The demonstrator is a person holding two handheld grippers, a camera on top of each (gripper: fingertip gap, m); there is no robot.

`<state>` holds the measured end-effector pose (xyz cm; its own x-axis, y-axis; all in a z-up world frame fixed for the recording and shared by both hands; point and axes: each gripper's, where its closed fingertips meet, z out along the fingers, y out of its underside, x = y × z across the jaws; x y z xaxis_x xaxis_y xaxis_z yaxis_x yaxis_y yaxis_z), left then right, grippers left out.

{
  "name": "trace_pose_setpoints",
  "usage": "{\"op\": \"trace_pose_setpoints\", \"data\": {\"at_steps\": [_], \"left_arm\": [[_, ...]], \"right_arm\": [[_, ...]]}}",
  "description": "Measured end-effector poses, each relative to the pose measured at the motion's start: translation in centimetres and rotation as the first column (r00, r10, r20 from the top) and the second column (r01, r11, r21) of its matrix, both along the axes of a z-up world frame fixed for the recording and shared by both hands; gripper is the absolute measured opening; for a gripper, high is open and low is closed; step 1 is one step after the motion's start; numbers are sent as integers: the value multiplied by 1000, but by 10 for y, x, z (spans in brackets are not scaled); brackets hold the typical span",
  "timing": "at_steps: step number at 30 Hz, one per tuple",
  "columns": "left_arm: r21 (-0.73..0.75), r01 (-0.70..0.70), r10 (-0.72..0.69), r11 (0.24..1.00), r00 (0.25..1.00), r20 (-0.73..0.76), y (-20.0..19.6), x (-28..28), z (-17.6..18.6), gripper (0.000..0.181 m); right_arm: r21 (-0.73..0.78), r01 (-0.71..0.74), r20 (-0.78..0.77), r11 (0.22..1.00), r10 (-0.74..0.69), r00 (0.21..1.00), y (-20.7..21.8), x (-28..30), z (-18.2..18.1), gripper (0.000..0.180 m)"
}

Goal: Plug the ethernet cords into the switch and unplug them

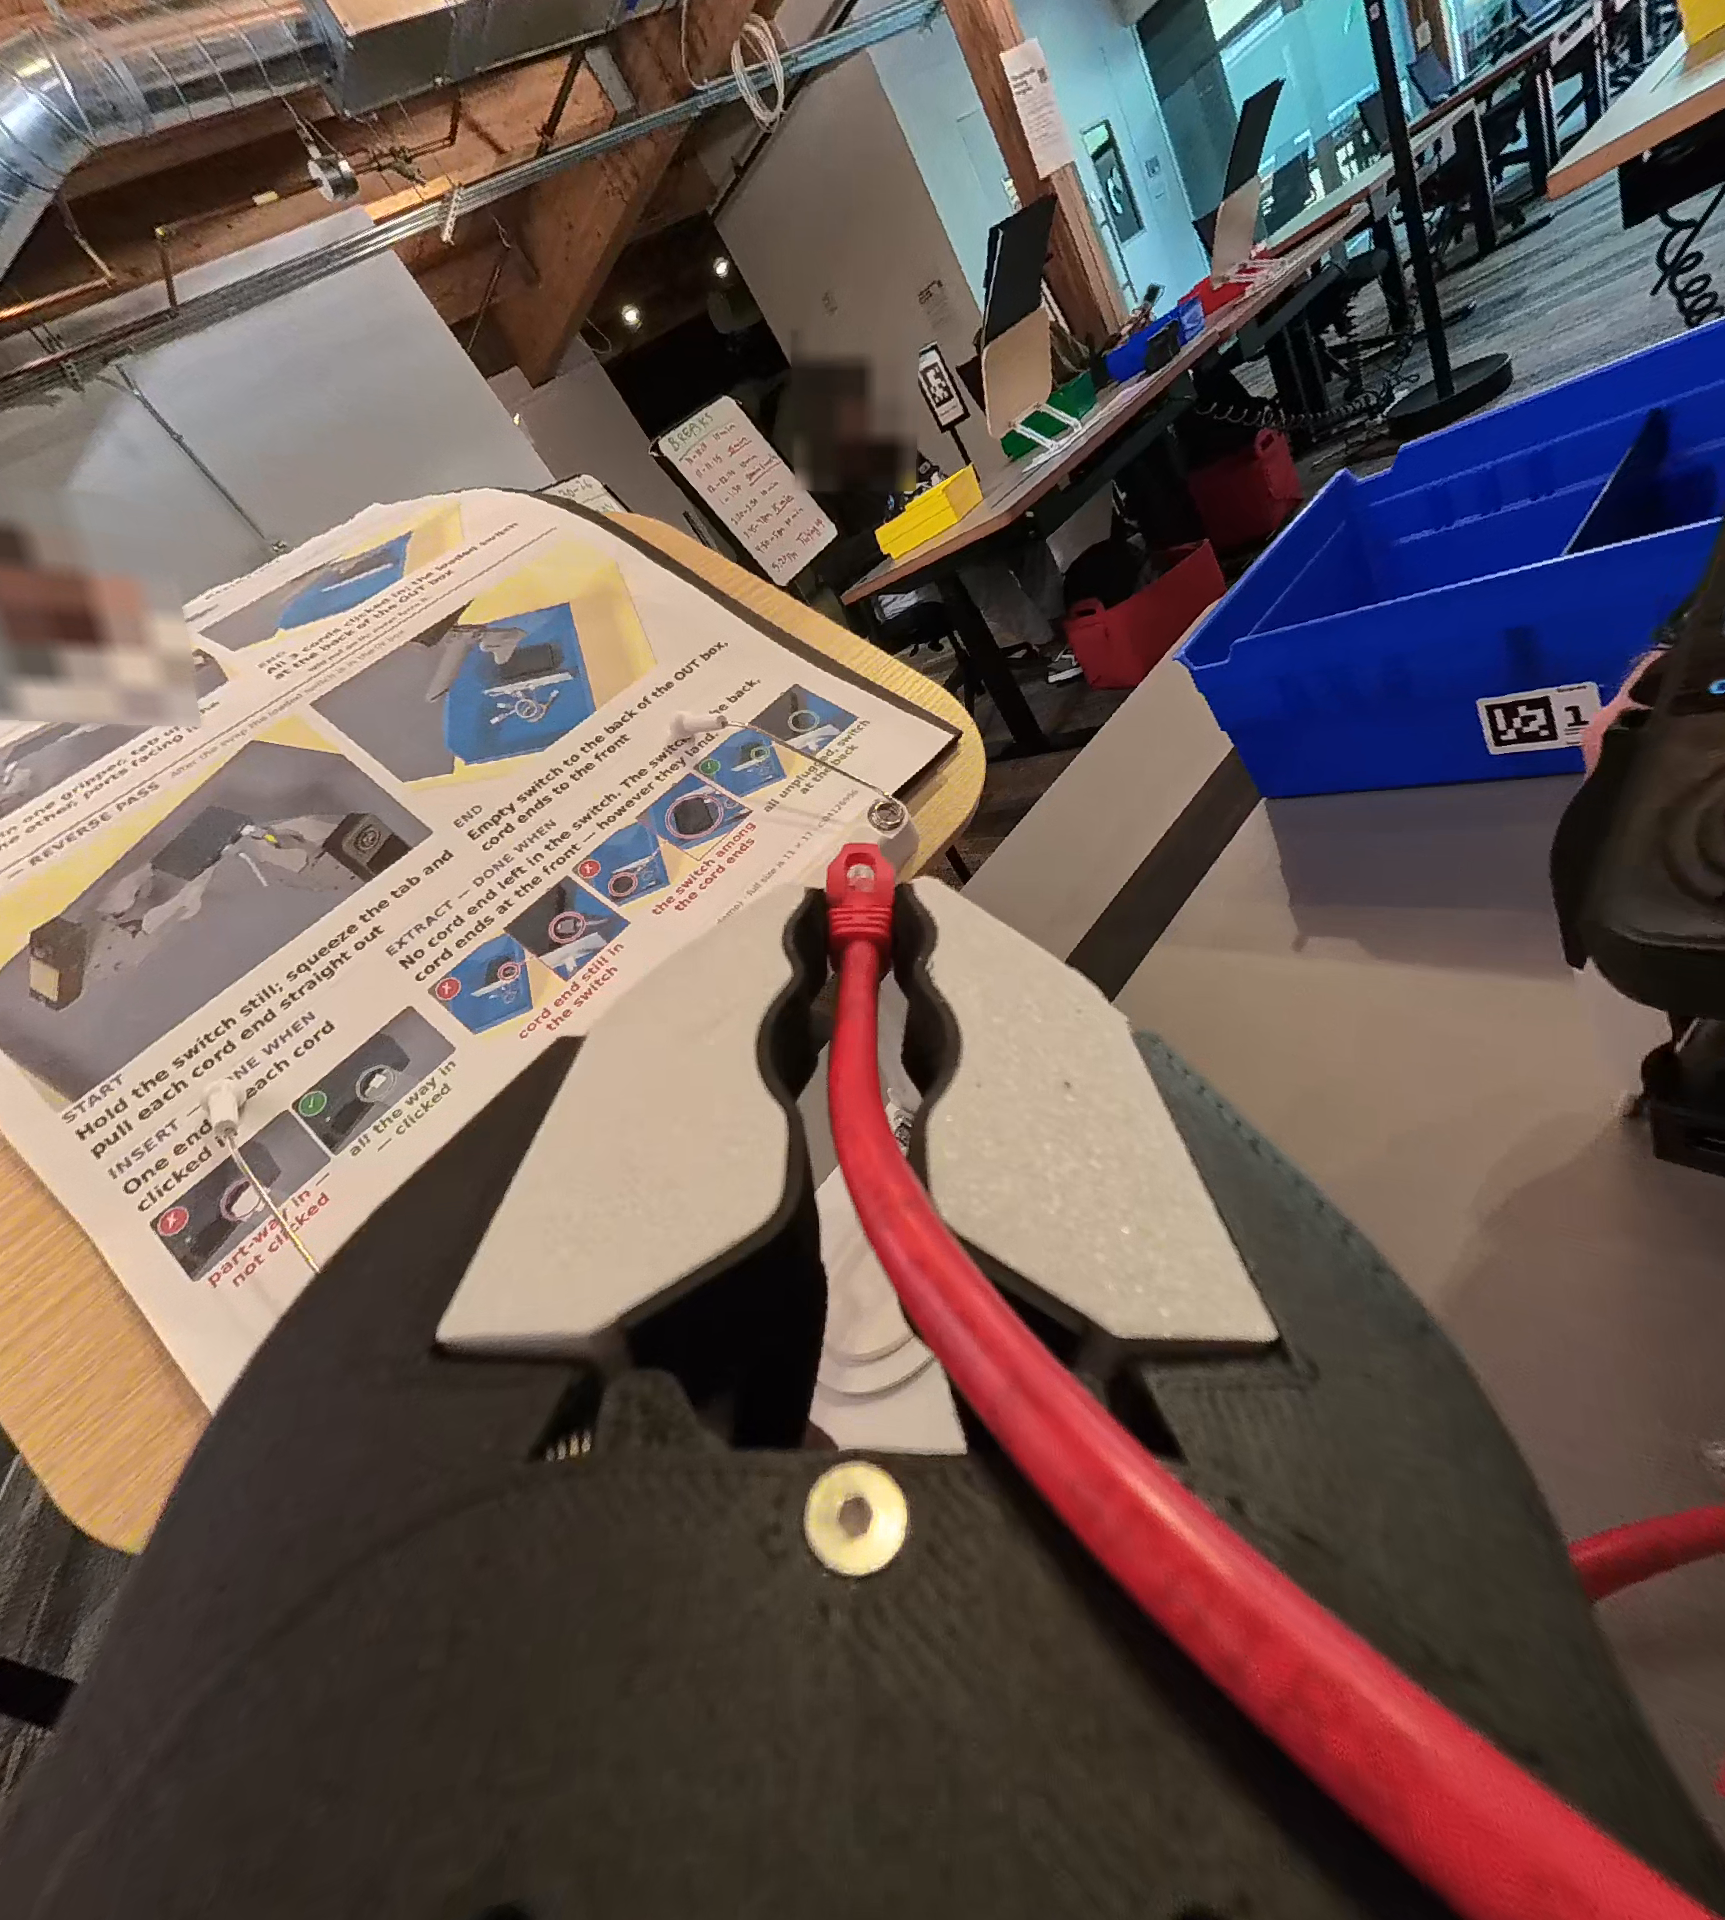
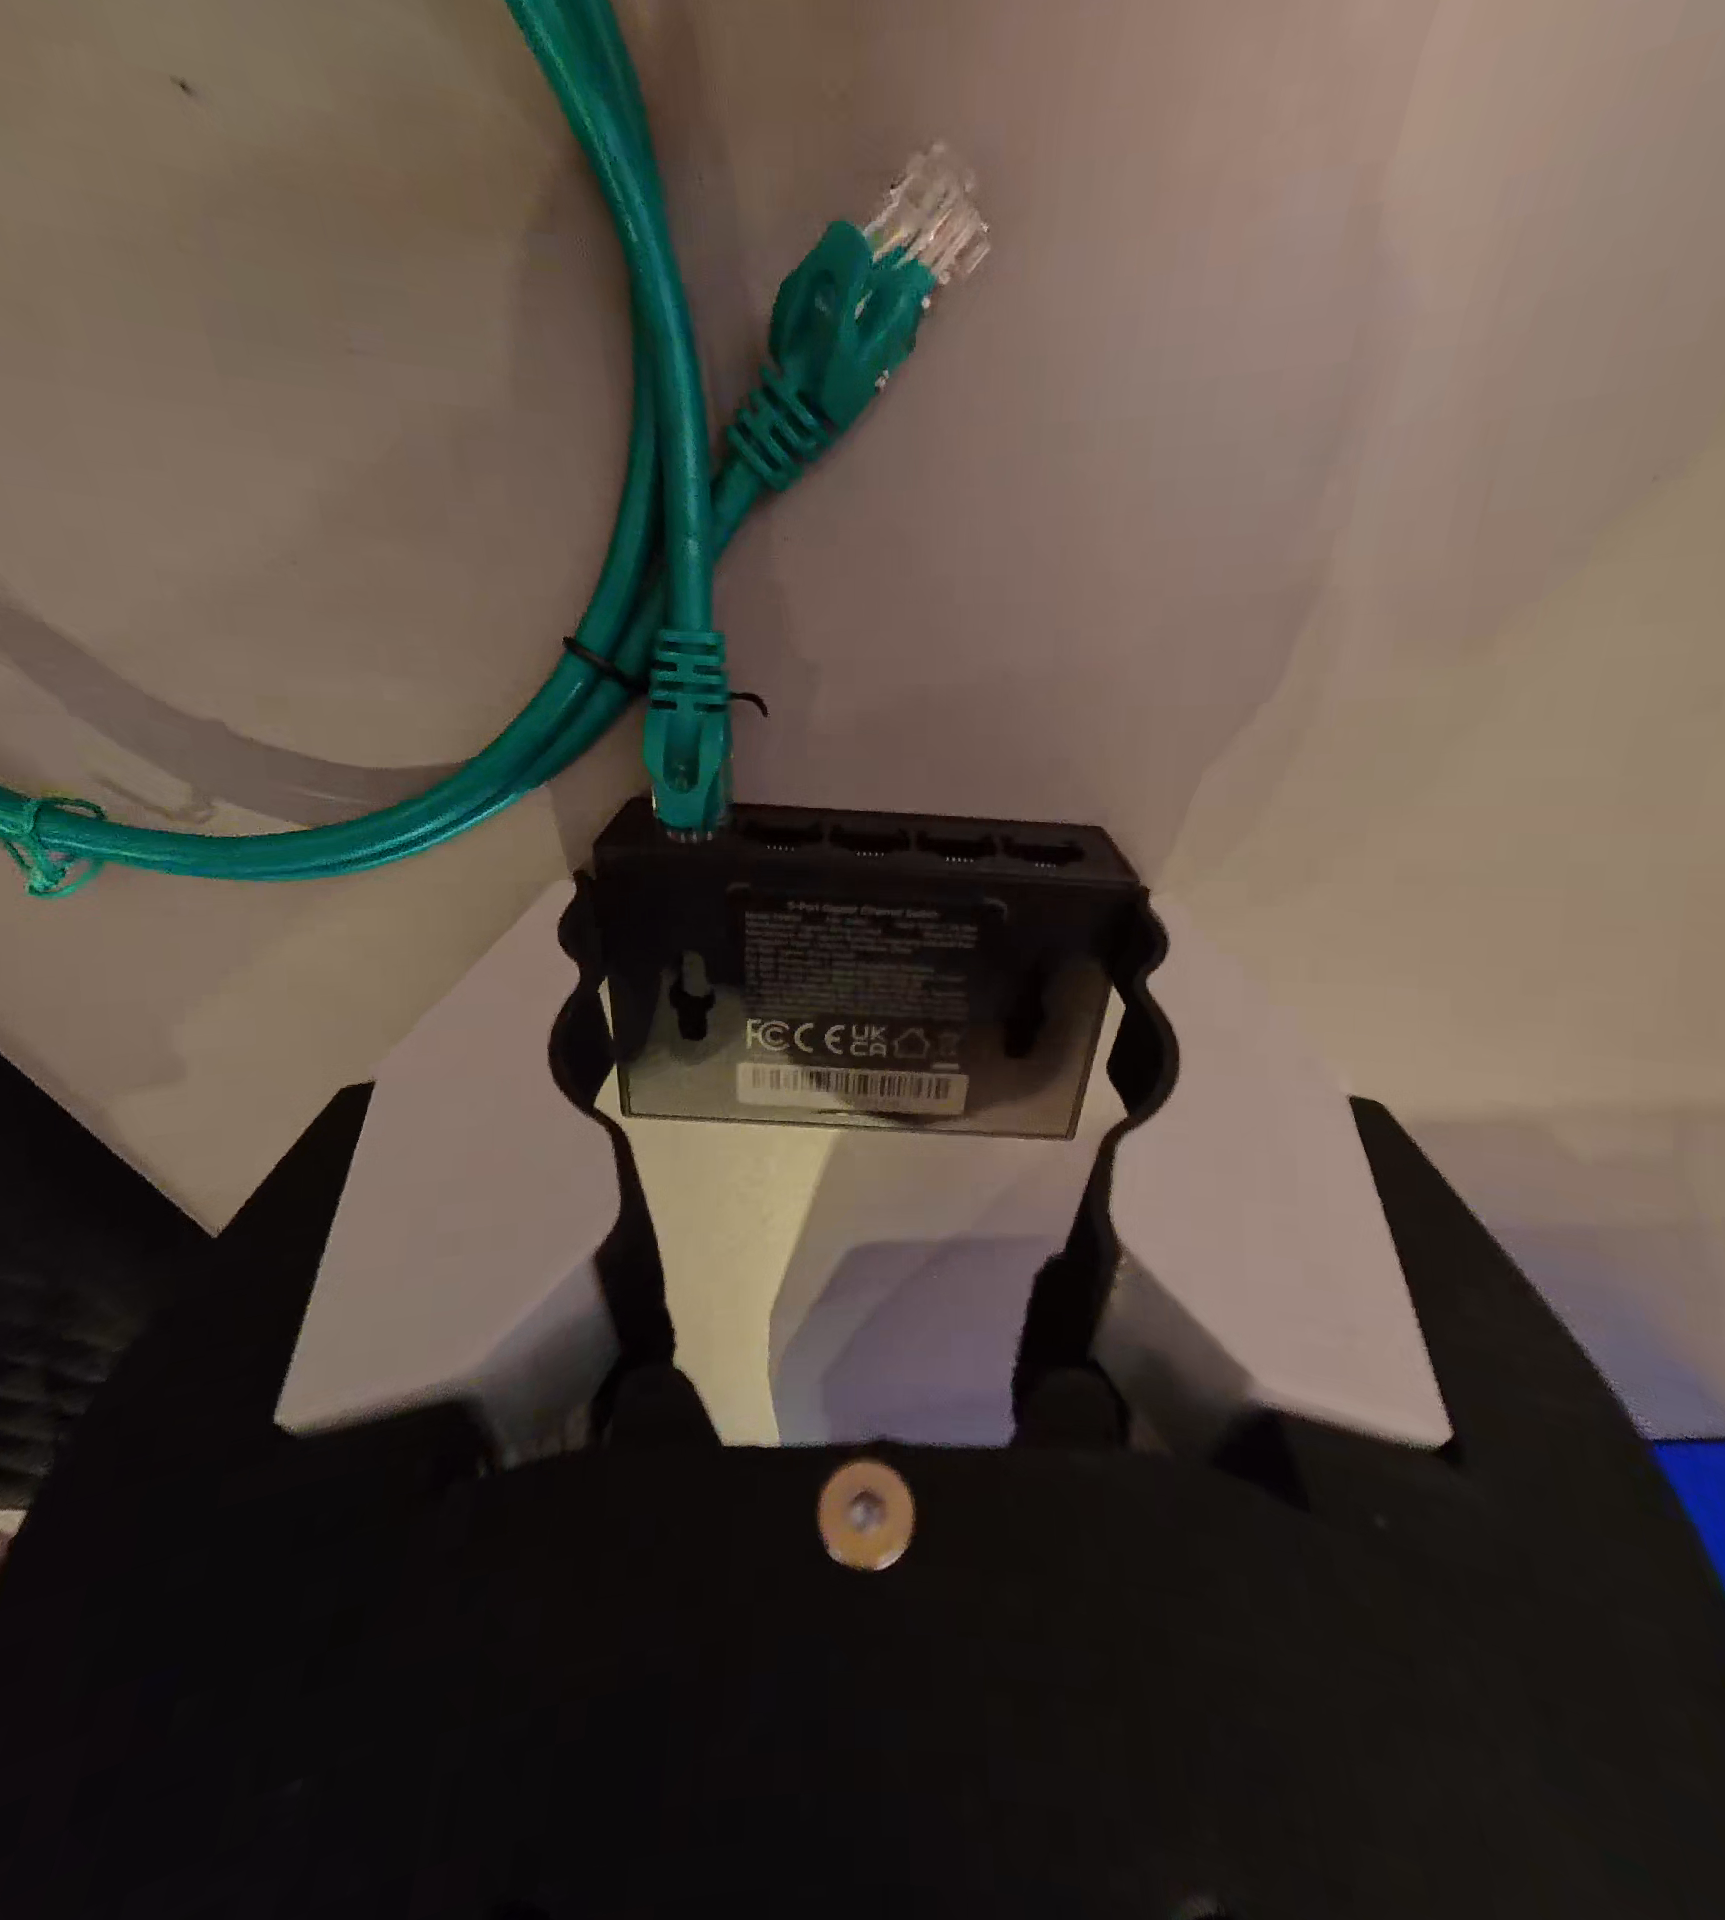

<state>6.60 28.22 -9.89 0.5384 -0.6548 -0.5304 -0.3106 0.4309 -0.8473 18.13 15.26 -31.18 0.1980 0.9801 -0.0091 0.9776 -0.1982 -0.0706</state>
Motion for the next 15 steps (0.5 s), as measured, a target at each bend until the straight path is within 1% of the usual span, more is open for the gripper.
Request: {"op": "trace_pose_setpoints", "data": {"at_steps": [3, 8, 15], "left_arm": [[-4, -1, 1, 1000, 1000, 2, 1, 0, -1, 12], [-8, 0, 0, 1000, 1000, 6, 1, -1, -1, 12], [-20, 13, -13, 1000, 1000, 17, -1, 1, 0, 12]], "right_arm": [[-2, 3, -8, 1000, -3, 1000, 0, 0, 0, 97], [-13, 29, -70, 999, -30, 997, 0, 0, 5, 96], [24, 36, -147, 999, -32, 989, 6, 3, 36, 96]]}}
